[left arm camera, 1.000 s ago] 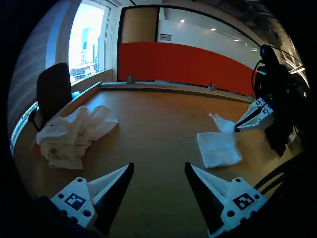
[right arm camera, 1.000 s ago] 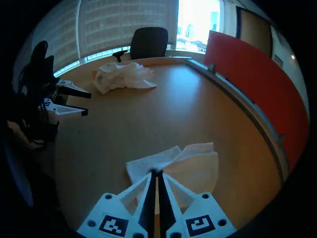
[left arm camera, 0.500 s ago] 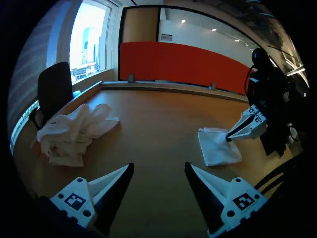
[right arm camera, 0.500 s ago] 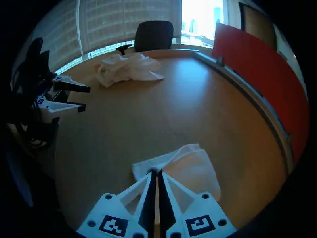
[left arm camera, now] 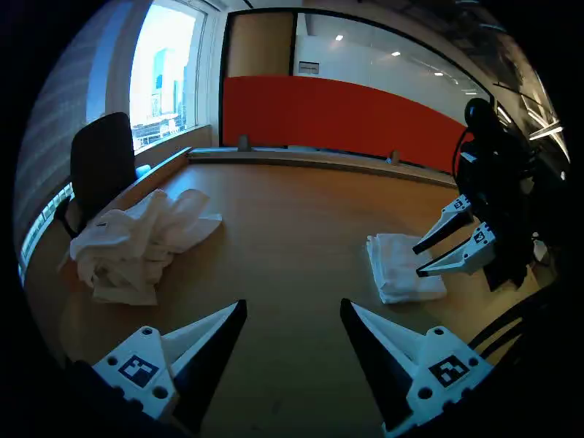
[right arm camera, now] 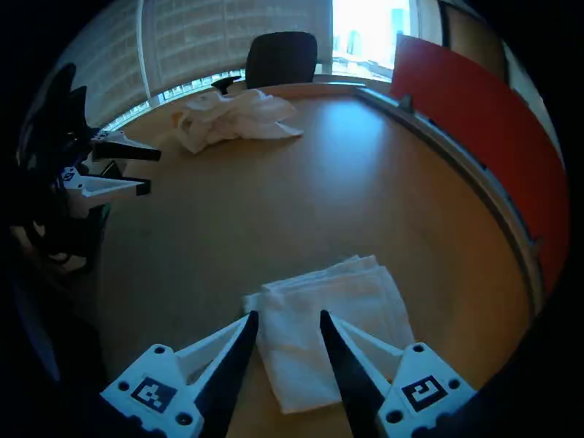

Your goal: Fold towel

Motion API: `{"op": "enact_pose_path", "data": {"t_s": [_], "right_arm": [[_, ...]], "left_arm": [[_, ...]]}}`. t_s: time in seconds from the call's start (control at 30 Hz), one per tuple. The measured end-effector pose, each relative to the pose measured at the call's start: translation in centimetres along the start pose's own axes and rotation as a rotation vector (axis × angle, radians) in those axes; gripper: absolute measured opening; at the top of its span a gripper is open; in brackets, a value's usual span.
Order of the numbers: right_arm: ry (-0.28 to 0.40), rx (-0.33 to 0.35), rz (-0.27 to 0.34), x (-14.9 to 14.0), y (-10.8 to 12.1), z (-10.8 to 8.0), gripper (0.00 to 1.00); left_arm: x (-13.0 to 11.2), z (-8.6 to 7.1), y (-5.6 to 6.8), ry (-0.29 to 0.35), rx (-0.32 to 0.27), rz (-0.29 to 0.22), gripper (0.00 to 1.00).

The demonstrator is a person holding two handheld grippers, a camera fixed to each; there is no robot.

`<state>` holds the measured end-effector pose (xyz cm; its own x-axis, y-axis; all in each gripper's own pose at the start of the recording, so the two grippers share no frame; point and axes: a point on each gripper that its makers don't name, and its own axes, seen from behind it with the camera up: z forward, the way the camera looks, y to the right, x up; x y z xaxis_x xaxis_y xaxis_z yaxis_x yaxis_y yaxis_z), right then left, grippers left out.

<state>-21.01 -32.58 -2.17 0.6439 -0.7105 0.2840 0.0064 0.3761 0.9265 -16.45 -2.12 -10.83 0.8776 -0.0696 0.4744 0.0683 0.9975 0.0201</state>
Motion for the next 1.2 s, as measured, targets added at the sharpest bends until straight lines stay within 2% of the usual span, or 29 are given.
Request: {"op": "enact_pose_path", "data": {"t_s": [0.6, 0.8, 1.2], "right_arm": [[-0.031, -0.048, 0.081, -4.8, 0.5, -3.4, 0.67], [-0.038, -0.065, 0.099, -5.6, 0.6, -3.6, 0.67], [-0.095, -0.07, 0.119, -9.1, -1.0, -3.4, 0.67]], "left_arm": [[0.5, 0.0, 0.0, 0.004, -0.001, 0.015, 0.95], [0.5, -0.2, 0.0, 0.002, -0.001, 0.018, 0.95], [0.4, -0.3, 0.1, 0.0, -0.003, 0.015, 0.95]]}}
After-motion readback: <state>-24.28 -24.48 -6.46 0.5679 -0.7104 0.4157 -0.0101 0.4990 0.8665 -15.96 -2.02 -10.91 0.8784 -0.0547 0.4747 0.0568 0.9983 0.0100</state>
